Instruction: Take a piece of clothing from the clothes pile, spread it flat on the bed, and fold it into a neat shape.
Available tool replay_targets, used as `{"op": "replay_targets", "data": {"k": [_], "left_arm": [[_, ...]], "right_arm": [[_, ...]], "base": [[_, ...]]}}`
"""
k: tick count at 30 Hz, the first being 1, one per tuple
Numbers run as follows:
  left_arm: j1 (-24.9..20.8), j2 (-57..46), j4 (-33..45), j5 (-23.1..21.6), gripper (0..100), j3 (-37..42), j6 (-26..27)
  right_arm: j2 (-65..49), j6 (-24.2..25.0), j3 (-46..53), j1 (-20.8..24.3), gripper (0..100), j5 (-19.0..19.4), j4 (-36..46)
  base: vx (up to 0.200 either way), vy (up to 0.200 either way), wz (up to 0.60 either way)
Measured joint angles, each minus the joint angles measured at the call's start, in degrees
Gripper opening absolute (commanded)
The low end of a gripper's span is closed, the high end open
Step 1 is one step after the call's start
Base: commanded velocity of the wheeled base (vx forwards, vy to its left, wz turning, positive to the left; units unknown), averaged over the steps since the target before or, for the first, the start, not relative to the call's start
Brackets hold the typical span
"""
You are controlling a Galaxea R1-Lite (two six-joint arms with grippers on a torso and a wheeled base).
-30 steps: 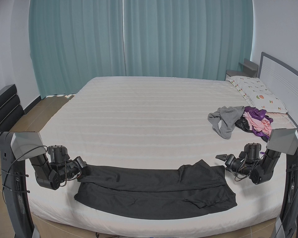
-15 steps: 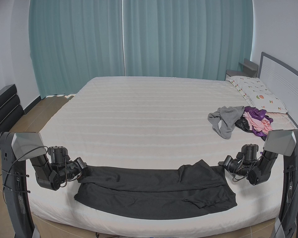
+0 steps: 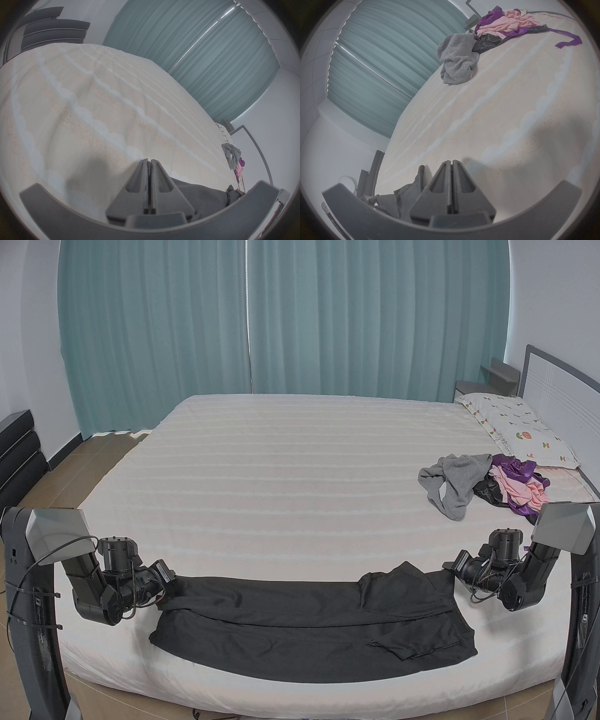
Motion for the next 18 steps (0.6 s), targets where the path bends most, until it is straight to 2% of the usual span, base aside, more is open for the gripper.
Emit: {"op": "replay_targets", "data": {"k": [1, 2, 13, 18], "left_arm": [[0.0, 0.0, 0.05, 0.0, 0, 0.0, 0.0], [-0.02, 0.0, 0.11, 0.0, 100, 0.02, 0.0], [-0.05, -0.1, 0.63, -0.15, 100, -0.06, -0.74], [0.67, -0.61, 0.77, -0.35, 100, 0.07, -4.92]], "right_arm": [[0.05, -0.04, -0.01, -0.05, 100, 0.0, 0.0], [0.13, -0.09, -0.04, -0.1, 100, -0.02, 0.02], [-1.27, -0.13, 1.6, -1.34, 100, 0.74, -2.33], [-5.79, -0.22, 5.23, -1.49, 100, 1.89, -2.99]], "base": [[0.0, 0.0, 0.0], [0.0, 0.0, 0.0], [0.0, 0.0, 0.0], [0.0, 0.0, 0.0]]}}
